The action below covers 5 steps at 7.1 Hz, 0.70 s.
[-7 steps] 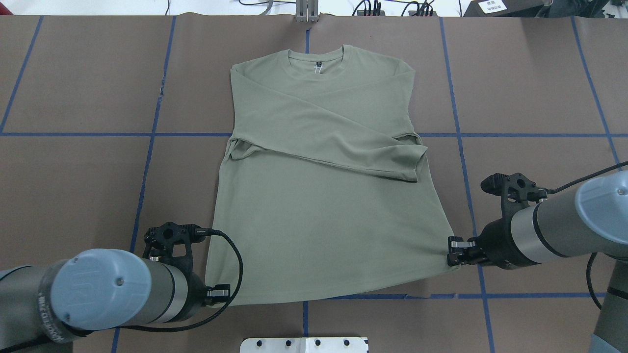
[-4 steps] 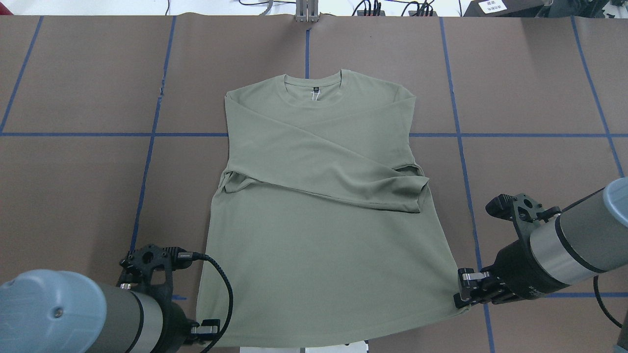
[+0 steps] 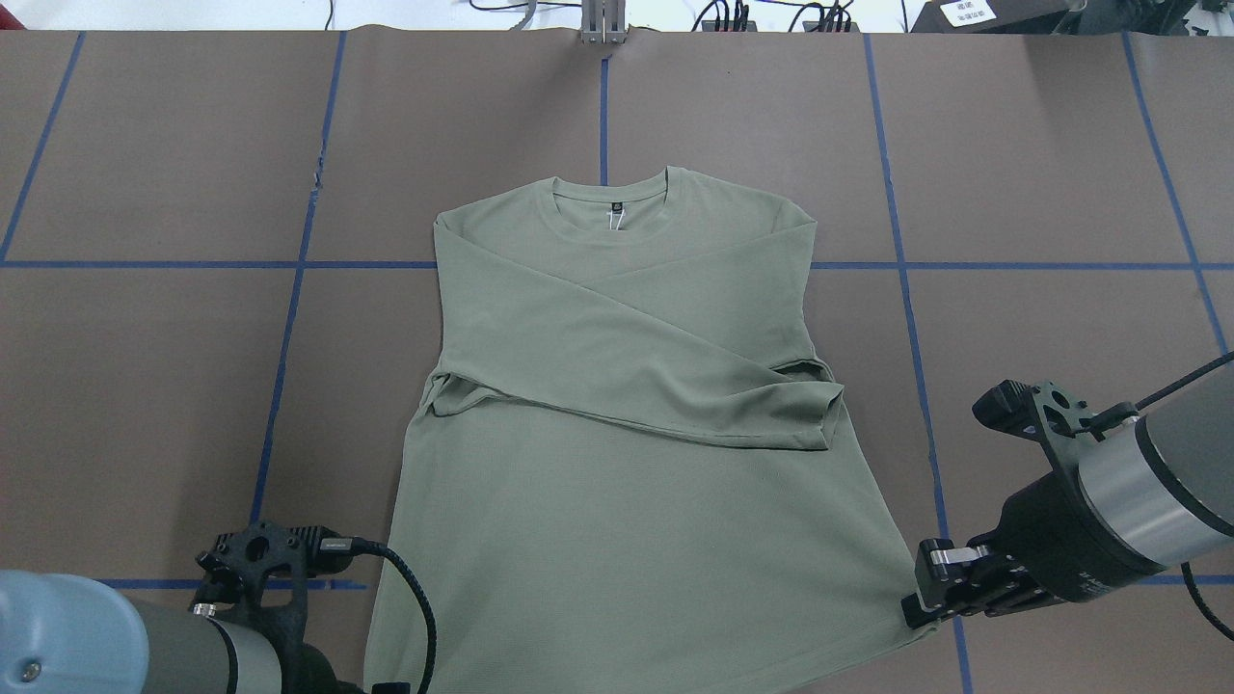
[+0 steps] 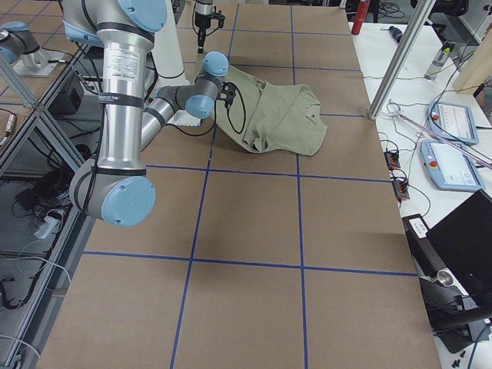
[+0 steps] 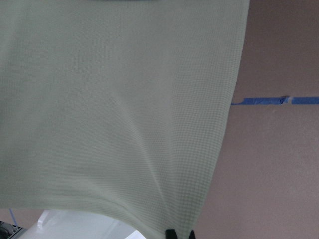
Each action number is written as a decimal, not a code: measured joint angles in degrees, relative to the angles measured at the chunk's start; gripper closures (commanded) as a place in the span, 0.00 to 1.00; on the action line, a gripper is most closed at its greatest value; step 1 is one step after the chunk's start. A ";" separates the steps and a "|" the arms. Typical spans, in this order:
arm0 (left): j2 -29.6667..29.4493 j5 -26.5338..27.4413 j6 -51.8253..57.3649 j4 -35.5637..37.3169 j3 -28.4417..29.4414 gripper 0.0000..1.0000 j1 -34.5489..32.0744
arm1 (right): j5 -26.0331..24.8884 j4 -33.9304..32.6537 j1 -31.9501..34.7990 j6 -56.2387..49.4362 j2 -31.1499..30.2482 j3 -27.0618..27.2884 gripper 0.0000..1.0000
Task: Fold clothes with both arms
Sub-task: 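Lift the hem corners with both grippers off the table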
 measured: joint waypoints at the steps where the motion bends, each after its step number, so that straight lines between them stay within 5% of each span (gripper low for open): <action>1: -0.03 -0.10 -2.20 0.02 -0.37 1.00 1.50 | 0.97 0.13 0.00 0.02 -0.12 0.33 1.00; 5: -0.85 -0.04 -2.79 -0.11 0.45 1.00 -2.44 | 0.58 0.29 4.03 -0.36 2.28 -1.71 1.00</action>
